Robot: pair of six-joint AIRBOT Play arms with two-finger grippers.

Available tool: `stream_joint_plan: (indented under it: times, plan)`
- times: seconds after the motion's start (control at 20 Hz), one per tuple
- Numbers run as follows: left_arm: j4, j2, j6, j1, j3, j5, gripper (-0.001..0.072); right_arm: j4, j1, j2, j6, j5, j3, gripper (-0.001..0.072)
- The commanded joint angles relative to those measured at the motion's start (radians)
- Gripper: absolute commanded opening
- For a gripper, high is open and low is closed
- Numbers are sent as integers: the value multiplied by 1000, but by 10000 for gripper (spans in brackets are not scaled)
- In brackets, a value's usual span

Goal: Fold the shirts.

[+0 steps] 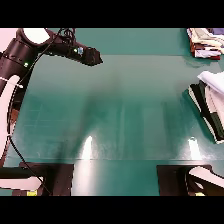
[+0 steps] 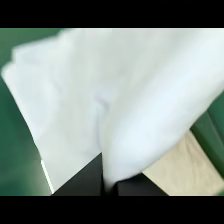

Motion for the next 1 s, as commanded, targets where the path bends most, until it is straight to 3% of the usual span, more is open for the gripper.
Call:
stream_joint_plan:
  times: [0.0, 0.05, 0.25, 0.4, 0.6, 0.95]
  plan:
    - [0, 0, 2, 0, 0, 0, 23, -135, -93, 84, 0, 31, -181, 244]
    - [0, 0, 2, 0, 0, -1, 23, -160, -114, 99, 0, 29, -224, 336]
    - [0, 0, 2, 0, 0, -2, 23, -178, -184, 121, 3, 28, -320, 418]
    - [0, 0, 2, 0, 0, -2, 23, -40, -138, 121, 3, -27, -288, 418]
    - [0, 0, 1, 0, 0, -7, 23, 171, 115, 121, 5, -53, -225, 417]
    - [-3, 0, -8, 0, 0, -25, 23, 174, 699, 121, 3, -212, -213, 407]
